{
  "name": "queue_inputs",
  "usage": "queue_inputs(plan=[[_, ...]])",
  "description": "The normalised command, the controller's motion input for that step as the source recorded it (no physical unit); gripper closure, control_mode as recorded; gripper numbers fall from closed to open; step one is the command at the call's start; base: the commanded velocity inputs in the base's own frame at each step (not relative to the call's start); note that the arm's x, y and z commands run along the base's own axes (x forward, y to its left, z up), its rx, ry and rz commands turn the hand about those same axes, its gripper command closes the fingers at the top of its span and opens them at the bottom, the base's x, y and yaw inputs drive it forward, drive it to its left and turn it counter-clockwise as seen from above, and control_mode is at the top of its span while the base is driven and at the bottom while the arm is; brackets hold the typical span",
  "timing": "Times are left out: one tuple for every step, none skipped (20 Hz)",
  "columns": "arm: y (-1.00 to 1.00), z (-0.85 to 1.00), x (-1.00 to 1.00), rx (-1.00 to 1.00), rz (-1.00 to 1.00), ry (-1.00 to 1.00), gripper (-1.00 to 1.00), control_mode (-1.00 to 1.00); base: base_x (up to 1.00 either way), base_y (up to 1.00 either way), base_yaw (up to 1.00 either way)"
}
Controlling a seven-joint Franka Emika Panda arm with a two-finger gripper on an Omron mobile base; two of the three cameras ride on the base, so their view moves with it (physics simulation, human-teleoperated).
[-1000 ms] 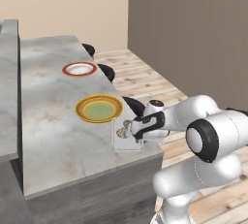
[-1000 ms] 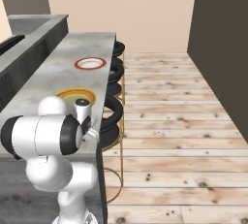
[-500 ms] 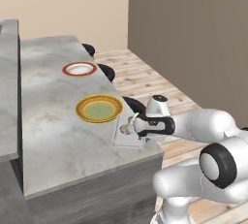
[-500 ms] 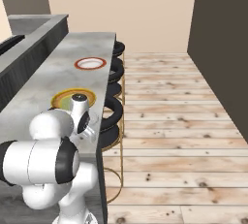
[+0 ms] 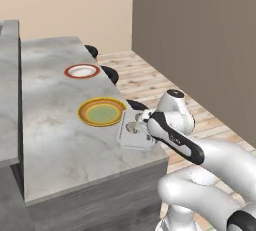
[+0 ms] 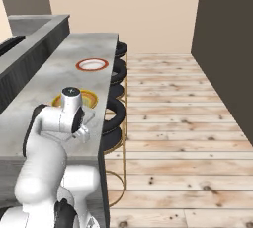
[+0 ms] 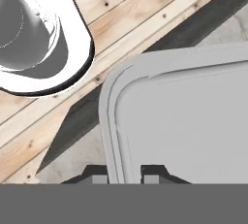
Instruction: Place two dumplings into each of the tupperware containers and then place the containers in the fridge.
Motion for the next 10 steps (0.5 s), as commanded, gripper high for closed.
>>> queue_inputs(plan=[[0.06,0.46,-1.00,-0.03,0.00,0.03,1.00,-1.00,0.00,0.00,0.00],[0.01,0.35,-1.00,-0.03,0.00,0.01,1.00,-1.00,0.00,0.00,0.00],[0.00,0.11,-1.00,0.00,0.00,0.00,1.00,-1.00,0.00,0.00,0.00],[0.00,0.00,-1.00,0.00,-0.02,0.00,1.00,-1.00,0.00,0.00,0.00],[0.00,0.00,-0.92,0.00,-0.07,0.00,1.00,-1.00,0.00,0.00,0.00],[-0.07,-0.04,-0.83,0.00,-0.09,0.00,1.00,-1.00,0.00,0.00,0.00],[-0.18,-0.02,-0.72,0.00,-0.10,0.00,1.00,-1.00,0.00,0.00,0.00],[-0.21,0.00,-0.46,0.00,-0.10,0.00,1.00,-1.00,0.00,0.00,0.00],[-0.18,0.00,-0.05,0.00,-0.07,0.00,1.00,-1.00,0.00,0.00,0.00],[-0.13,0.00,0.00,0.00,-0.06,0.00,1.00,-1.00,0.00,0.00,0.00]])
